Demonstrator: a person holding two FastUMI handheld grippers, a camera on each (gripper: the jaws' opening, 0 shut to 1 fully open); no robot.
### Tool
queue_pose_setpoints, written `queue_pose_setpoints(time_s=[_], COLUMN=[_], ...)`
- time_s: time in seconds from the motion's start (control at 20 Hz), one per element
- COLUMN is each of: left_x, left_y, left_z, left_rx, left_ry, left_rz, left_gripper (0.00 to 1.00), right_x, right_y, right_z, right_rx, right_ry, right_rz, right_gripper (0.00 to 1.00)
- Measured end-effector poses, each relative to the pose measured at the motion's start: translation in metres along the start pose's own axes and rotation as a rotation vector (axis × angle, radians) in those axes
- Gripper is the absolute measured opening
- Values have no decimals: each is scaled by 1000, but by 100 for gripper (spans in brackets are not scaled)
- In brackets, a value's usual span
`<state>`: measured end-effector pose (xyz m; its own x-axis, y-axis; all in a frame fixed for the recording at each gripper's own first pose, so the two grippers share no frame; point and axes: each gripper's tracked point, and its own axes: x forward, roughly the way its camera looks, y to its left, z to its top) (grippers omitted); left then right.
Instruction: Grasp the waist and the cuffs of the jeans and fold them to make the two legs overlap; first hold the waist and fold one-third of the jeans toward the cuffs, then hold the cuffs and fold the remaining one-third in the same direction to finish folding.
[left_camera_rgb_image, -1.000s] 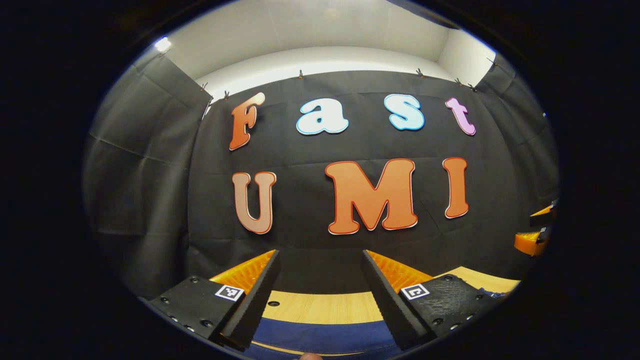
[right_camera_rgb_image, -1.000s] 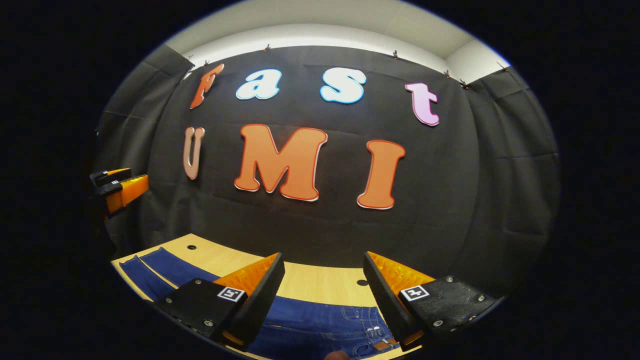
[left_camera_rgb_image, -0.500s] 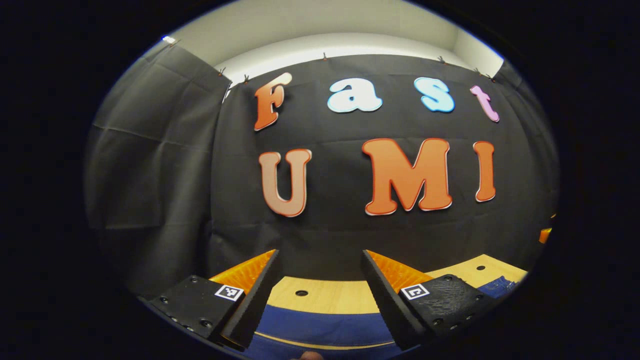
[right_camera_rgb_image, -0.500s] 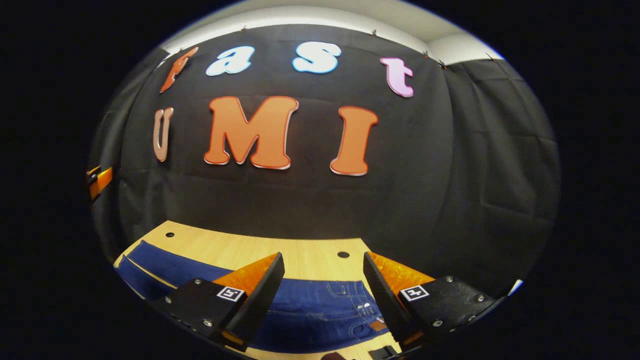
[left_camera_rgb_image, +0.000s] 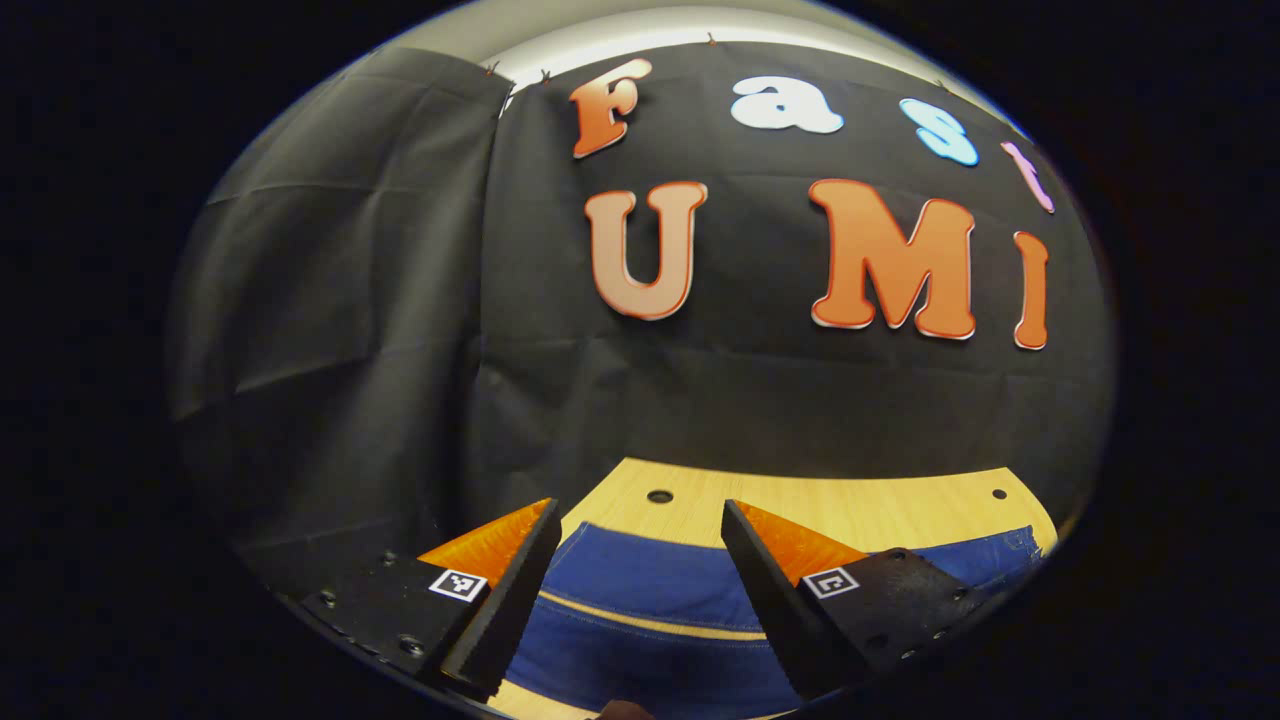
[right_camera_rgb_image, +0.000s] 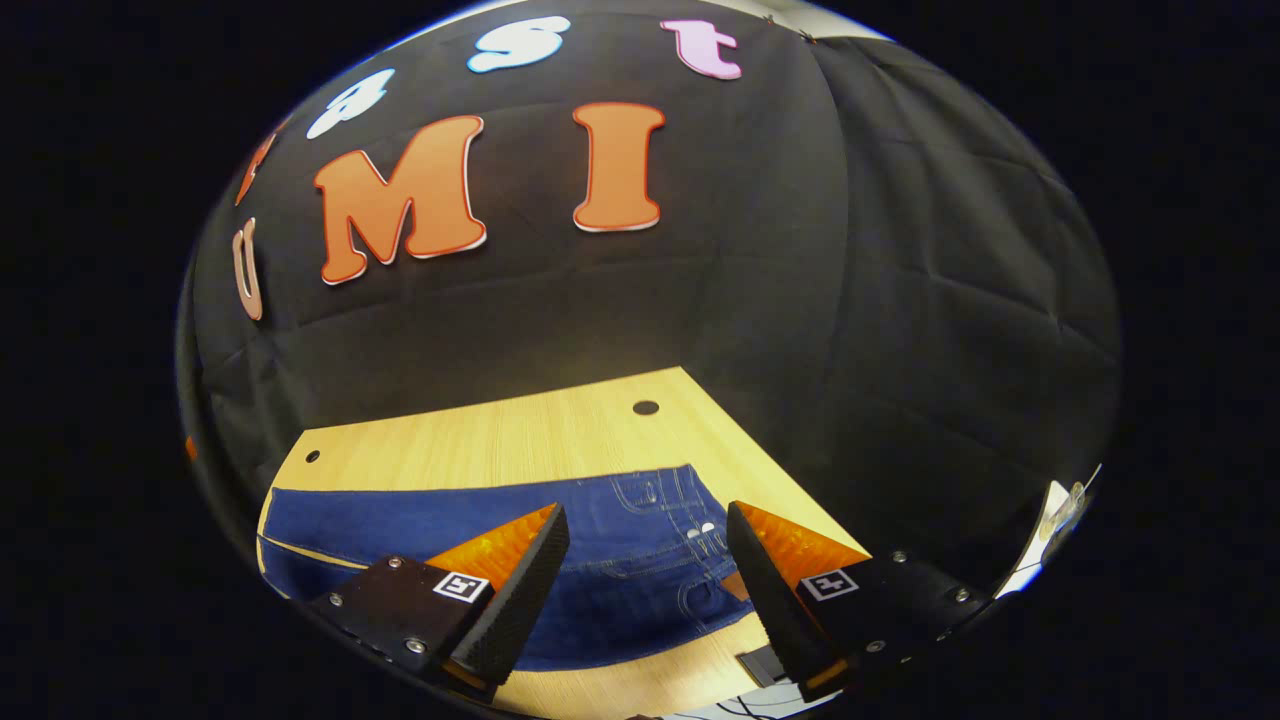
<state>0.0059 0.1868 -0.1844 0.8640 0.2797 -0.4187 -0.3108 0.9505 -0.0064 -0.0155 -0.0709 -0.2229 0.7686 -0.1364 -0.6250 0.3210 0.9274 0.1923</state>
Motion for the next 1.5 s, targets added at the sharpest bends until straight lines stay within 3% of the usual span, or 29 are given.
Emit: queue_pose_setpoints(time_s=[0.3,0.7,0.9,1.4,1.5], left_x=[3,8,9,17,25], left_y=[35,96,115,139,141], left_z=[-98,-183,-209,-236,-230], left_rx=[-228,-625,-759,-898,-927], left_ry=[310,587,649,720,694], left_rz=[44,194,232,252,226], left_gripper=[98,98,98,98,96], right_x=[24,53,65,89,94], right_y=[-31,-49,-54,-72,-79], right_z=[-67,-110,-128,-164,-170], right_rx=[159,424,508,614,650], right_ry=[266,460,525,609,605], right_rz=[21,58,46,26,5], right_gripper=[98,98,98,97,97])
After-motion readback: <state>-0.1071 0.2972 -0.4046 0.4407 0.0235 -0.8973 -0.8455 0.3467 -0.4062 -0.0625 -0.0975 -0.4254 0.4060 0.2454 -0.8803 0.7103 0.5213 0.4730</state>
